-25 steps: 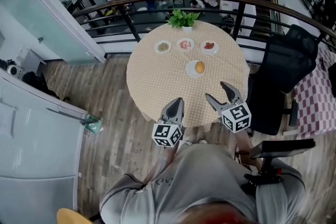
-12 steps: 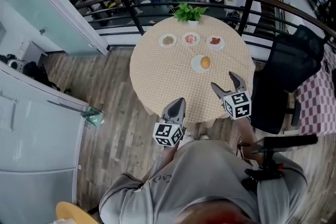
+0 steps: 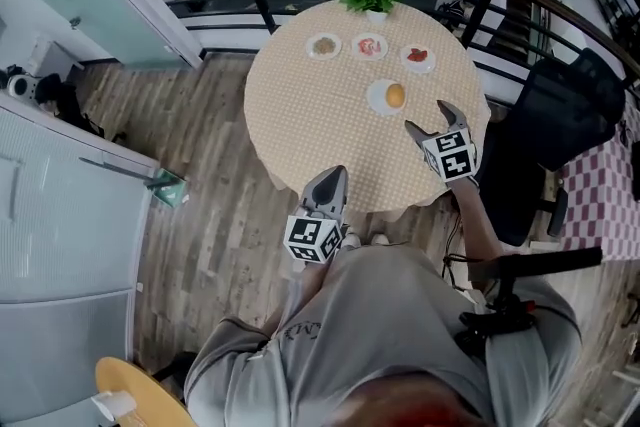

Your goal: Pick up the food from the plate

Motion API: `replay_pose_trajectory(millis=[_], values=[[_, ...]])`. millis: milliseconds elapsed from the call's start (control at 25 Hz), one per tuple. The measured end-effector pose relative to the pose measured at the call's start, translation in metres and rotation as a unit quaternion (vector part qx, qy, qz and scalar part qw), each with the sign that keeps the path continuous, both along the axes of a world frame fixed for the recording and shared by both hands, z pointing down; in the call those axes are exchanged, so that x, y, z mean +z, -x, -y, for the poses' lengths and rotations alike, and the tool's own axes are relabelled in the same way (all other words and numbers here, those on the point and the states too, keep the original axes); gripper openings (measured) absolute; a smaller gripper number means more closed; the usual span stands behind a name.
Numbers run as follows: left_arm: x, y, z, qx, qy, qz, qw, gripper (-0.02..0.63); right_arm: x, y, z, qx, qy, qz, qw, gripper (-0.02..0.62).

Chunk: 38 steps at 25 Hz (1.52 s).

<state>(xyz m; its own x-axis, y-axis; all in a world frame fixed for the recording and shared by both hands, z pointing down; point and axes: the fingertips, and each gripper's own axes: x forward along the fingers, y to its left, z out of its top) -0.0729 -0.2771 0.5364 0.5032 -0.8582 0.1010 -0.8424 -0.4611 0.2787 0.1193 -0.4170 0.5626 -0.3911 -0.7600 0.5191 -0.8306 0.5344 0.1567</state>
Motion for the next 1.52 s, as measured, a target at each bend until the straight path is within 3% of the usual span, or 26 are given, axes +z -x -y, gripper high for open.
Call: replay_pose_trajectory(millis=[160,640,960,1200,1320,1520], values=[[0.003,0.007,-0.001,-0.005,0.005,0.002,1.0000,0.011,0.025,0.007,0.019,-0.020,0.037,-0.032,0.999,0.377],[0.011,0.012,-0.005,-0.025,0.008,0.027,0.9993,0.011,0.105,0.020,0.072,-0.020,0.142,-0.038,0.989,0.377],[0.001,0.011,0.007,-0.028,0.001,0.040,0.9988,0.011,0.136,0.022,0.120,-0.011,0.171,-0.062,0.983,0.377],[0.003,0.021,0.007,-0.049,0.016,0.050,0.9974,0.011,0.147,0.051,0.152,-0.041,0.188,-0.024,0.981,0.377],[0.005,0.026,0.010,-0.062,0.025,0.053,0.9964,0.011,0.172,0.032,0.168,-0.002,0.224,-0.043,0.974,0.377],[0.008,0.031,0.010,-0.078,0.030,0.058,0.9948,0.011,0.210,0.022,0.192,0.039,0.270,-0.027,0.962,0.377]])
